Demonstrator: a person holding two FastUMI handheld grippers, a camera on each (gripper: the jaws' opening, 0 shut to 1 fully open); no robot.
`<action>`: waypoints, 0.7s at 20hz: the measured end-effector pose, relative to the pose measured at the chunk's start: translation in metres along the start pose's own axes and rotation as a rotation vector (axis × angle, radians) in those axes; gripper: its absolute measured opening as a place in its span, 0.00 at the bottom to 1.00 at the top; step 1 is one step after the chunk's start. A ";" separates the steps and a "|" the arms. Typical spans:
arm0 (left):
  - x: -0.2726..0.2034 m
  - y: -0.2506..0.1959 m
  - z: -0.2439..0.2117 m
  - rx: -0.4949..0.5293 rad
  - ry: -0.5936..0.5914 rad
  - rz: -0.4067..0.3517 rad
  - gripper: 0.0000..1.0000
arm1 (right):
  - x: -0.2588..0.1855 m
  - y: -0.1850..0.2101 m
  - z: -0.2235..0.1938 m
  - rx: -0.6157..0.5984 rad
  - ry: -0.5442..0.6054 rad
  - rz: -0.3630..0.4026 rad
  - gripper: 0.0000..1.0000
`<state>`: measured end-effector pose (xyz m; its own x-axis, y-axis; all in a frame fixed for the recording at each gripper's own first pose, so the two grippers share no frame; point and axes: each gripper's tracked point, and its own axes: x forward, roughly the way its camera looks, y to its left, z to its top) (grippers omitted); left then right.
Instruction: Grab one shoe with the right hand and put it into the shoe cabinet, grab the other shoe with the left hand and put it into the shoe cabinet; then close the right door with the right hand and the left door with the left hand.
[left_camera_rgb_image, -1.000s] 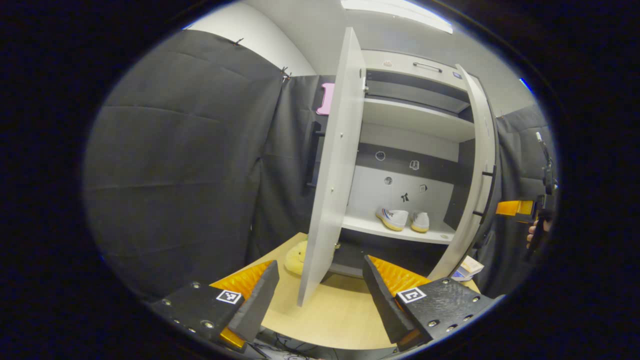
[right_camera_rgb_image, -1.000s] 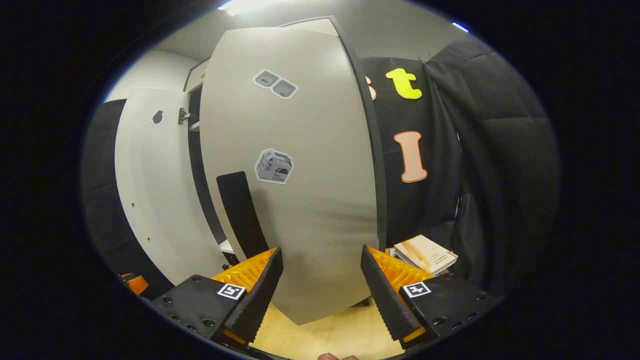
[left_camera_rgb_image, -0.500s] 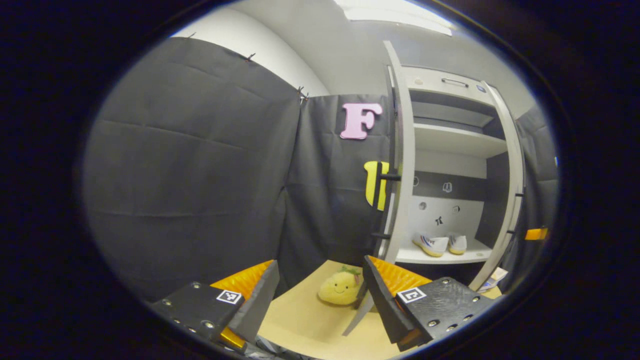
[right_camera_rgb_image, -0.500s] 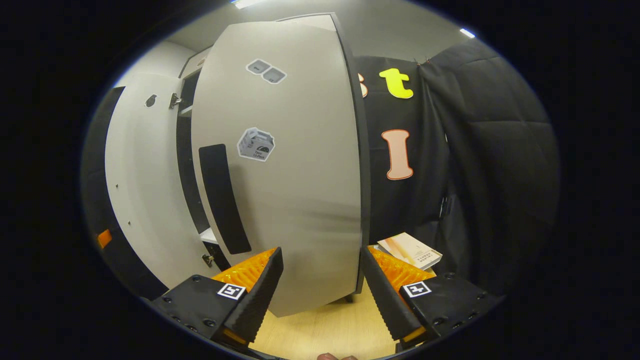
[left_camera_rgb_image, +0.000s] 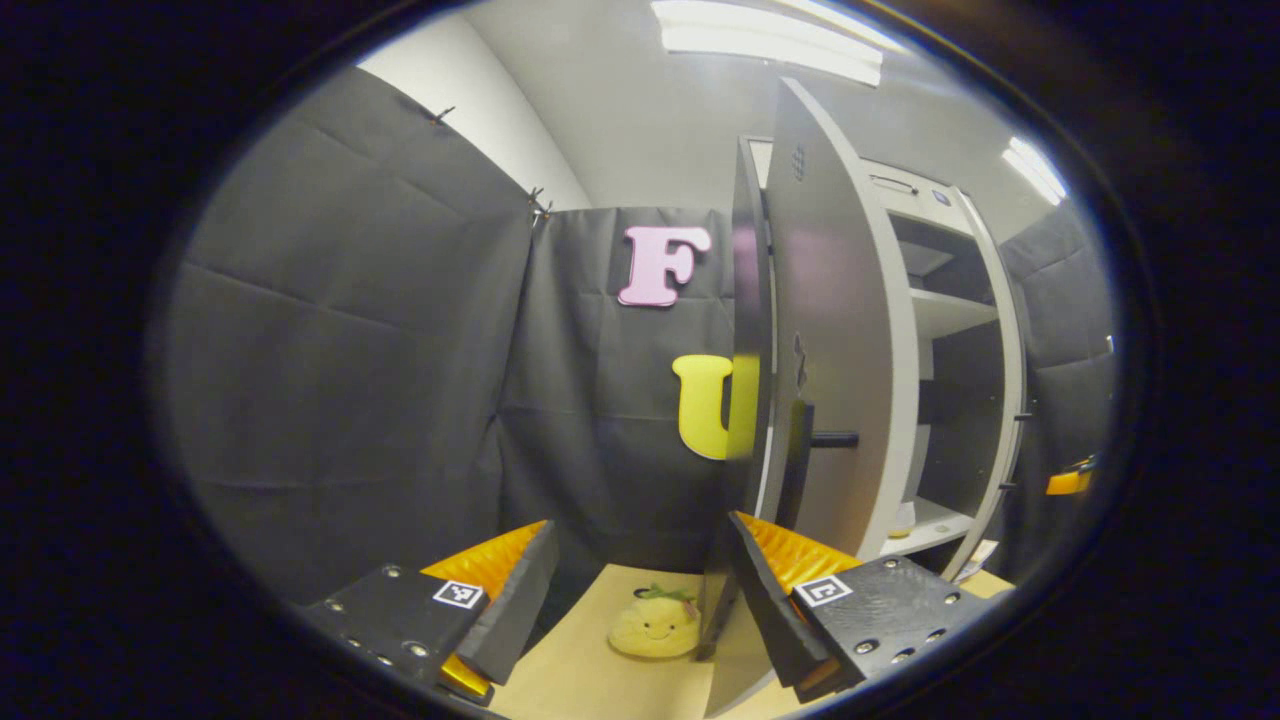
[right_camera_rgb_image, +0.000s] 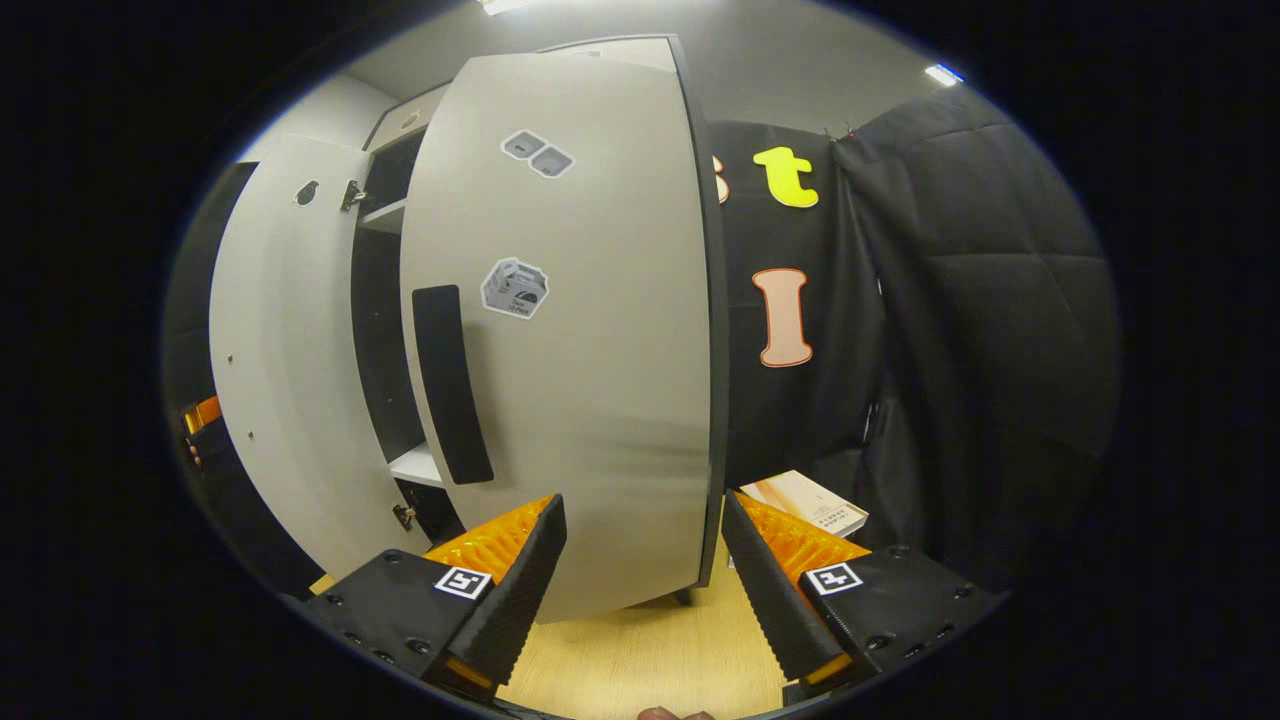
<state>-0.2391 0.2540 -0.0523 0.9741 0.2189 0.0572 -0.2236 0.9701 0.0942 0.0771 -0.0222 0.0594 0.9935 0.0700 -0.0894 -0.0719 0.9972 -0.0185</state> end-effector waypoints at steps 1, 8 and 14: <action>0.008 0.000 0.002 0.004 0.001 -0.017 0.96 | 0.000 -0.002 -0.002 0.003 0.003 -0.012 0.98; 0.028 -0.019 0.012 0.063 0.007 -0.154 0.95 | 0.007 -0.012 -0.018 0.041 0.044 -0.068 0.98; 0.033 -0.027 0.009 0.053 0.058 -0.192 0.95 | 0.018 -0.007 -0.029 0.050 0.041 -0.060 0.98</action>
<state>-0.2015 0.2336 -0.0439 0.9990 0.0376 -0.0241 -0.0336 0.9881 0.1498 0.0929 -0.0290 0.0291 0.9914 0.0103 -0.1302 -0.0071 0.9997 0.0246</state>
